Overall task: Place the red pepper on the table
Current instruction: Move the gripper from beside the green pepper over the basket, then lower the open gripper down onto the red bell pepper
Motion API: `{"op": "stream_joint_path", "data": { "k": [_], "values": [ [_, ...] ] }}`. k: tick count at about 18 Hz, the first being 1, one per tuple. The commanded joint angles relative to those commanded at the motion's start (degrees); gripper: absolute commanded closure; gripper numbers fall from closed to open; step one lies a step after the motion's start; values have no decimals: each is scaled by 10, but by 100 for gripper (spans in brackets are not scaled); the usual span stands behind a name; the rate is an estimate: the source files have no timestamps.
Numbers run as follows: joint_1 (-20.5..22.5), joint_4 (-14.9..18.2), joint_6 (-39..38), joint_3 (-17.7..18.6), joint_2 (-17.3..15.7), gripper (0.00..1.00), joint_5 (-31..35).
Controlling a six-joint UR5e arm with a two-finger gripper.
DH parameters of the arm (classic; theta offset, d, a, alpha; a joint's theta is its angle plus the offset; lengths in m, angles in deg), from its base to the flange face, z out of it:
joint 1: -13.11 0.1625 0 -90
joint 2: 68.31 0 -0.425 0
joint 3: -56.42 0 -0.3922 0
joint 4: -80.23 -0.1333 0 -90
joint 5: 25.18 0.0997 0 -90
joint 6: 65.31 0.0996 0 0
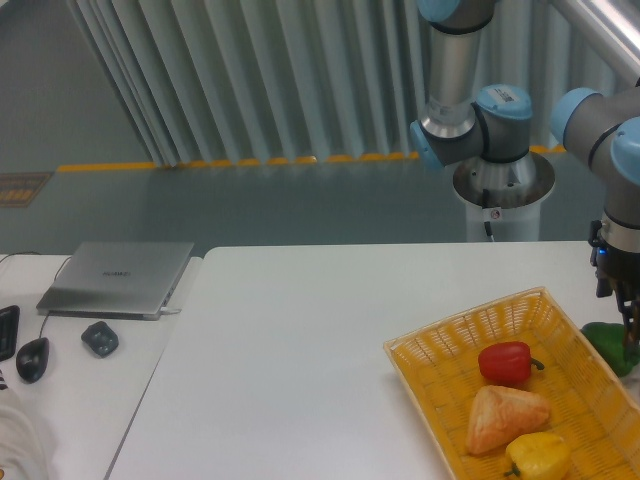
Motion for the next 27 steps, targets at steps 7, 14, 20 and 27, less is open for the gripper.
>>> {"op": "stream_joint_path", "data": {
  "k": [7, 14, 20, 27],
  "values": [
    [6, -1, 0, 10, -3, 0, -41],
    [5, -53, -75, 56, -39, 0, -111],
    [-46, -51, -141, 60, -39, 0, -76],
    [-112, -56, -189, 58, -15, 0, -11]
  ]
}}
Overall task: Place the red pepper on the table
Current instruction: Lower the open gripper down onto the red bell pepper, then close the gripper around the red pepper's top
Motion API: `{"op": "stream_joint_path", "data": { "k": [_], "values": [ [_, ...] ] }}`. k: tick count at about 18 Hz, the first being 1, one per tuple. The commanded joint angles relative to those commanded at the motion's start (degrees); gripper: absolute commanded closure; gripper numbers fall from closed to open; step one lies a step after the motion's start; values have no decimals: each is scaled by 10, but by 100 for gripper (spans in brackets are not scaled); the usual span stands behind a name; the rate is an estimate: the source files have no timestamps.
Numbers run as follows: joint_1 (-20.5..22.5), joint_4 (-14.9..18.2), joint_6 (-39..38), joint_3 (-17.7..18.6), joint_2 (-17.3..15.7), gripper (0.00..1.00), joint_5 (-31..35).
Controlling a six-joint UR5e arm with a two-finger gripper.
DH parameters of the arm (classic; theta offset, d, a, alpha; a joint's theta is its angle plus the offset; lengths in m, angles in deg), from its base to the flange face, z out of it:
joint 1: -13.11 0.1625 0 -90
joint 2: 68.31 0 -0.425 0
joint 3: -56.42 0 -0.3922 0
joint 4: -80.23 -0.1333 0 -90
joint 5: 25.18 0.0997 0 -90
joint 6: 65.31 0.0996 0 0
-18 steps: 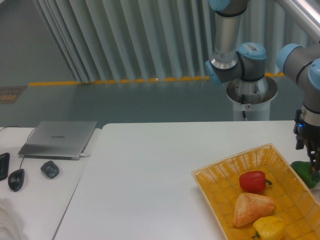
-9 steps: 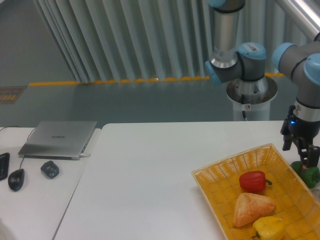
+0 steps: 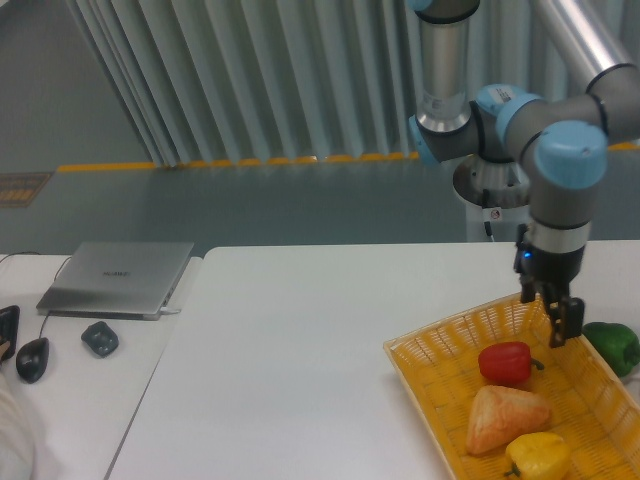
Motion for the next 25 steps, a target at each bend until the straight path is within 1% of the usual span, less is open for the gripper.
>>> {"op": "stream_joint_path", "data": {
  "k": [2, 4, 5, 6, 8, 12, 15, 18, 22, 25],
  "values": [
    [-4, 0, 1, 6, 1, 0, 1],
    [-22, -1, 2, 8, 9, 0, 33],
    [-32, -2, 3, 8, 18, 0, 51],
    [-34, -4, 4, 9, 23, 0, 57],
    [-42, -14, 4, 9, 31, 0, 59],
    [-46, -14, 4, 10, 36, 0, 61],
    [-47, -15, 12, 18, 40, 0, 83],
    [-55, -32, 11, 23, 47, 0, 84],
    [-69, -41, 6, 23, 61, 0, 108],
    [-69, -46, 6, 23, 63, 0, 109]
  ]
}}
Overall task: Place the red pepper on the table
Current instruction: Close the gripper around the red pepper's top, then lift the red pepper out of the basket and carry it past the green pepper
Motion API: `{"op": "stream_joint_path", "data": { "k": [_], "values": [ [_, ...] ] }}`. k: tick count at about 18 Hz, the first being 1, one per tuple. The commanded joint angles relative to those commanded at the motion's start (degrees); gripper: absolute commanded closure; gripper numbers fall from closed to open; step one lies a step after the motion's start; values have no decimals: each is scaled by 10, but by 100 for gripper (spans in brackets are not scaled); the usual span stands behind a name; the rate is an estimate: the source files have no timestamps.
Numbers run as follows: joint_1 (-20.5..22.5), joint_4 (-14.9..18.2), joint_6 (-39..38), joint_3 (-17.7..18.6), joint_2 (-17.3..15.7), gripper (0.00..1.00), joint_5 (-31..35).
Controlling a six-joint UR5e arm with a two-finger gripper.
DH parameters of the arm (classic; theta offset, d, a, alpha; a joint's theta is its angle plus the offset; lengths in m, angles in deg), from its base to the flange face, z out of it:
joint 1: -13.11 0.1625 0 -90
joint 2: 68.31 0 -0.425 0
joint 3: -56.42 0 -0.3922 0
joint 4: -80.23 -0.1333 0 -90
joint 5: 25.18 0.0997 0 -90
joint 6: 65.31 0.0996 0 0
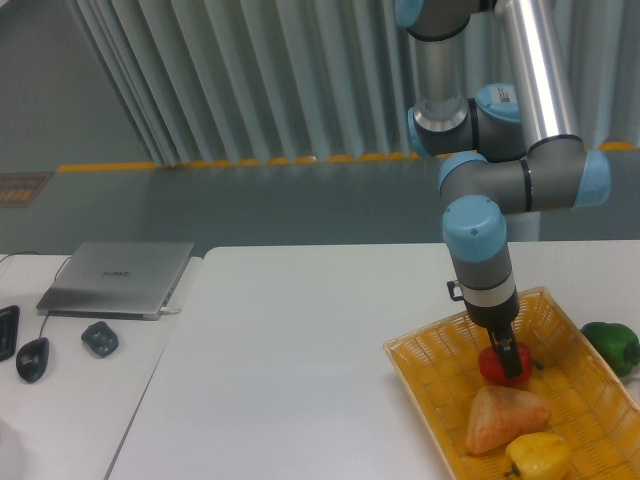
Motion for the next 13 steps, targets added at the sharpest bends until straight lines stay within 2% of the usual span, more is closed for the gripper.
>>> {"op": "stream_joint_path", "data": {
  "k": [5, 6, 7, 8, 10, 13],
  "values": [
    [-1, -5, 0, 0, 8, 1, 1],
    [-2, -12, 1, 0, 11, 10, 4],
    [-3, -14, 2, 1, 12, 13, 13],
    [-10, -15, 3, 0, 17, 20, 25],
    [-10, -15, 2, 0, 17, 48, 29],
    [-9, -15, -1, -3, 14, 60, 27]
  ]
}}
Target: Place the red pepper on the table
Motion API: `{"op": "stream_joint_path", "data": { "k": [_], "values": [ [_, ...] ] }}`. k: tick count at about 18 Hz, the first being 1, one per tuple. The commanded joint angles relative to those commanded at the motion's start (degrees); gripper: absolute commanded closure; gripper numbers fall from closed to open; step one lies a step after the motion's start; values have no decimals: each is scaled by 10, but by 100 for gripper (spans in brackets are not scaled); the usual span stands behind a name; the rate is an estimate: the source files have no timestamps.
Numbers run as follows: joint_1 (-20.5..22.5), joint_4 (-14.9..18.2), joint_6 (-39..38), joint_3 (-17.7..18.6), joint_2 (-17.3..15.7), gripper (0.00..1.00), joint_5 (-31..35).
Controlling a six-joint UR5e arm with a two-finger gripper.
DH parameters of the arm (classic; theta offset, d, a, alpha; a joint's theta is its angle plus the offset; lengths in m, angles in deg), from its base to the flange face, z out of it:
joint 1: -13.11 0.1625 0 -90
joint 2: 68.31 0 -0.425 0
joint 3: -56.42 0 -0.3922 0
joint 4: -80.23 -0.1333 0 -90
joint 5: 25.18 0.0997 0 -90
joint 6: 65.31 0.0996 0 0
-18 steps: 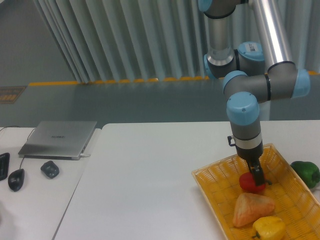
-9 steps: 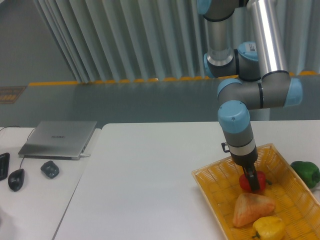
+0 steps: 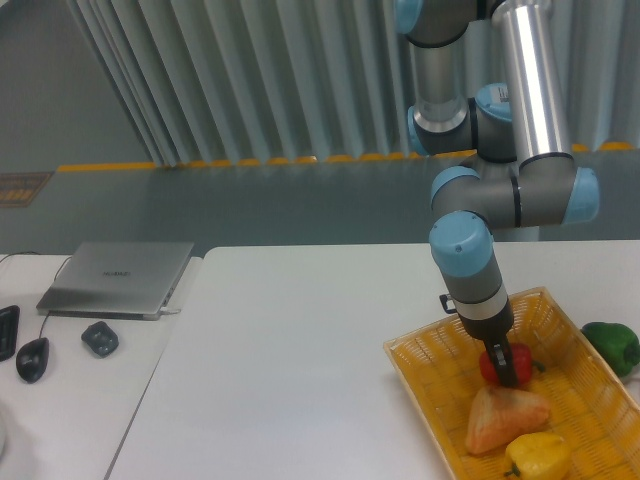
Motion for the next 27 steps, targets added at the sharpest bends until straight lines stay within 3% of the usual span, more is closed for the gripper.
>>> {"op": "stream_joint_path", "data": {
  "k": [5, 8, 14, 22, 27],
  "values": [
    [13, 3, 6, -17, -27, 62, -4],
    [46, 20, 17, -33, -55, 59, -11],
    [136, 82, 148, -29, -111, 59, -50],
    [257, 98, 331, 26, -148, 59, -54],
    [326, 93, 394, 55, -142, 59, -50]
  ]
}}
